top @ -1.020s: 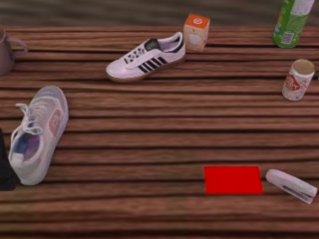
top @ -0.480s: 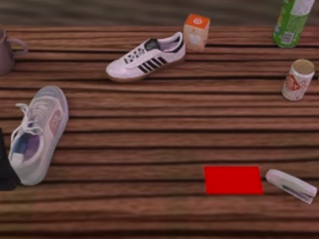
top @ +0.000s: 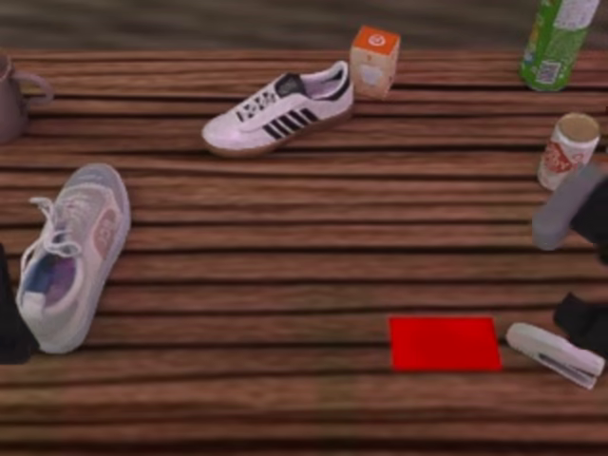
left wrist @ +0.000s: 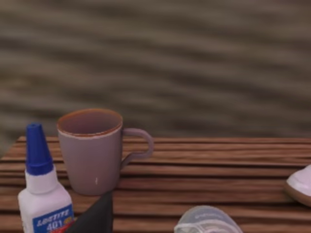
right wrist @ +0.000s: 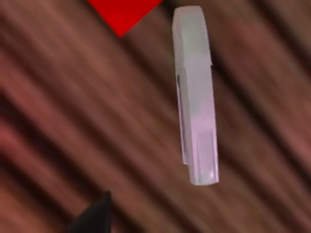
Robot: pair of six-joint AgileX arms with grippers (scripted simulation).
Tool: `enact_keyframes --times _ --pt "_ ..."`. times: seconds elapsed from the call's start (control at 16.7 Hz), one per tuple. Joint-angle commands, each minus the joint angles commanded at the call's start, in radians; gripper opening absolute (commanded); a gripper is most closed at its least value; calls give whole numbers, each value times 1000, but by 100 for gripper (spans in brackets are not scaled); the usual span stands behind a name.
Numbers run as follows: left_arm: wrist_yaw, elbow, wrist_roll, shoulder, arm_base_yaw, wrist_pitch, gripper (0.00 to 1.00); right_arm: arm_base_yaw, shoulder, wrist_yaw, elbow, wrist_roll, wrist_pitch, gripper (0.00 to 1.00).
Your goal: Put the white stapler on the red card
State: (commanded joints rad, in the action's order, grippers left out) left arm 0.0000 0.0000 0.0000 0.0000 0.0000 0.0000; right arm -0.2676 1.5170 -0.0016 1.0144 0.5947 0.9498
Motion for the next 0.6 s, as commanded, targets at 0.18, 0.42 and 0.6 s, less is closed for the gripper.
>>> enact_keyframes --times 0.18,0.42,0.6 --pt "0 0 0 0 0 0 100 -23 117 -3 93 50 75 100" --pt "0 0 0 0 0 0 100 -31 150 -5 124 66 98 100" --pt "0 0 0 0 0 0 100 -26 147 -4 121 65 95 100"
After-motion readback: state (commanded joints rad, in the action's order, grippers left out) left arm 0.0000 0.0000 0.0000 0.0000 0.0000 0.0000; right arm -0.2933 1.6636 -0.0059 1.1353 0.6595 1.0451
